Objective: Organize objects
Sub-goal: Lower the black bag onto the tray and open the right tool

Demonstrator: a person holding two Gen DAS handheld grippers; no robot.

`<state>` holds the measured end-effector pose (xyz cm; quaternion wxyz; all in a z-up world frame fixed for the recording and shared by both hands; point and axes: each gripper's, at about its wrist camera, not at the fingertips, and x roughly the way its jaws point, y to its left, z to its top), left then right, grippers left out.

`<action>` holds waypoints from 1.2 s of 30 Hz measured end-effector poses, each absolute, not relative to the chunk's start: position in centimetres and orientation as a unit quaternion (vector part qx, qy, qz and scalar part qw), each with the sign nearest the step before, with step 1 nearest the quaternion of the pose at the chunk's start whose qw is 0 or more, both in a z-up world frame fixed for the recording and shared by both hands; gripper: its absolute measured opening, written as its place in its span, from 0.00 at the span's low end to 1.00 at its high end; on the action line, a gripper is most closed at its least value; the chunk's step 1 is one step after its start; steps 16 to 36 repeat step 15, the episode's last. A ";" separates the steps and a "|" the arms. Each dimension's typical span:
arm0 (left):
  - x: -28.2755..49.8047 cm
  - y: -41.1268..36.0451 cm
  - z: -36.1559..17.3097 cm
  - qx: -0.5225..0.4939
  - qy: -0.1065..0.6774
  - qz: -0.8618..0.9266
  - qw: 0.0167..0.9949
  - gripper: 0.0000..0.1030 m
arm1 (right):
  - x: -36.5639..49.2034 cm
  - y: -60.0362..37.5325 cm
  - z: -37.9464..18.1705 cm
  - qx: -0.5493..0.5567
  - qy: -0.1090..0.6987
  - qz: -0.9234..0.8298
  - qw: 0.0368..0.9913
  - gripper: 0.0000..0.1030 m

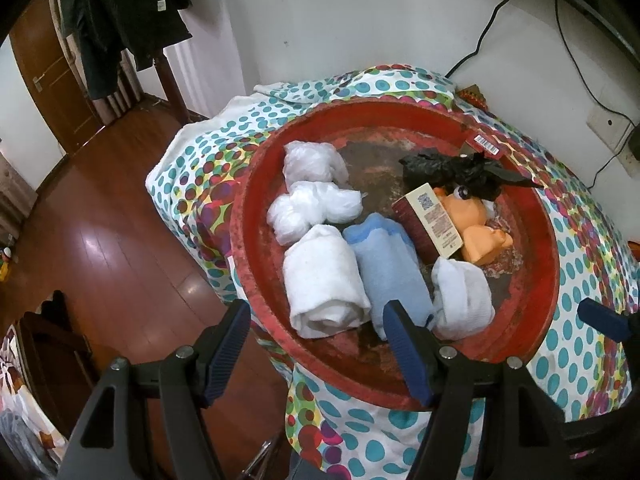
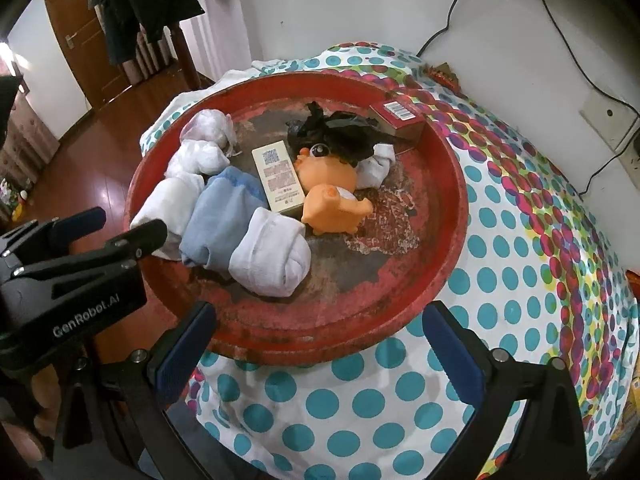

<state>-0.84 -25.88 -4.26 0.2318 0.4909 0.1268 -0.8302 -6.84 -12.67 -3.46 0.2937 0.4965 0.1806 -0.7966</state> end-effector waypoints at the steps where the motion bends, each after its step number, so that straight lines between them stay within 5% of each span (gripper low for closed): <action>1: -0.9 -25.8 -4.2 0.491 0.126 -0.830 0.233 0.69 | -6.8 -12.6 -3.5 0.497 0.180 -0.797 0.293 1.00; 36: -0.8 -25.1 -3.9 0.488 0.113 -0.835 0.229 0.69 | -6.6 -12.6 -3.6 0.499 0.180 -0.795 0.295 1.00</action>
